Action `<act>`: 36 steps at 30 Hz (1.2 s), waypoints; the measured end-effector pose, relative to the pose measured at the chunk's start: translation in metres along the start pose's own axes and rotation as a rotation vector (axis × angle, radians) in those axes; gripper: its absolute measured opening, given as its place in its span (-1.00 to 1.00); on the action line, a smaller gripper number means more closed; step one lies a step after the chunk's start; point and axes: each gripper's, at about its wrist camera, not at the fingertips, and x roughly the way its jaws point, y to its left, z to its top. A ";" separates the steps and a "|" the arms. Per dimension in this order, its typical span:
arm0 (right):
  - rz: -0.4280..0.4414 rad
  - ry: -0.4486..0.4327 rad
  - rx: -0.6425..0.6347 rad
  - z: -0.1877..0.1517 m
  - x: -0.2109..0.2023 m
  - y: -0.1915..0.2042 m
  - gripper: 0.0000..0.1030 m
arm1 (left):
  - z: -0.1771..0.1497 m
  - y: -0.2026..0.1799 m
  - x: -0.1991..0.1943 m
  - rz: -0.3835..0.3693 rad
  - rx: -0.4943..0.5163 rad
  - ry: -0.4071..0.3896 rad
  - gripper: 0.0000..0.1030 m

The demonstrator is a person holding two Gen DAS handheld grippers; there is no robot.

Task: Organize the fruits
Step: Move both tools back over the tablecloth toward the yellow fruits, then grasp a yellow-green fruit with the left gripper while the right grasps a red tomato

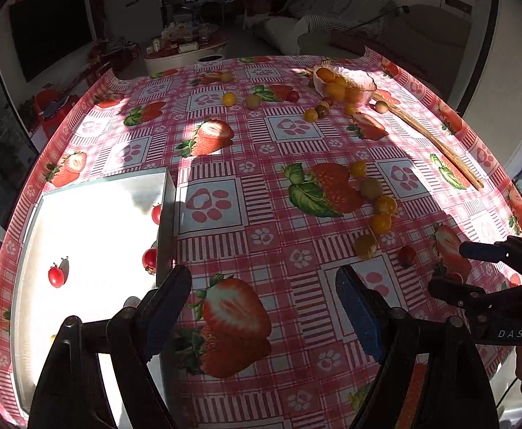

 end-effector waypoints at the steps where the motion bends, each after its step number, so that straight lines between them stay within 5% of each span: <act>1: -0.003 0.000 -0.002 -0.005 0.000 -0.003 0.57 | 0.000 -0.008 0.004 -0.007 0.012 0.004 0.63; 17: -0.002 -0.046 -0.049 -0.028 0.005 -0.008 0.54 | 0.013 -0.065 0.064 -0.046 0.108 0.064 0.62; 18: -0.004 -0.049 -0.055 -0.027 0.006 -0.007 0.54 | 0.013 -0.067 0.065 -0.045 0.110 0.063 0.57; 20: -0.006 -0.058 -0.067 -0.025 0.007 -0.003 0.51 | 0.012 -0.069 0.070 -0.046 0.118 0.082 0.13; 22: -0.003 -0.065 -0.075 -0.023 0.010 -0.001 0.46 | 0.012 -0.069 0.071 -0.054 0.110 0.077 0.08; 25: -0.002 -0.074 -0.091 -0.018 0.014 0.004 0.39 | 0.012 -0.069 0.069 -0.053 0.124 0.059 -0.33; 36: -0.007 -0.112 -0.173 0.001 0.027 0.019 -0.02 | 0.010 -0.057 0.067 -0.060 0.100 0.056 -0.35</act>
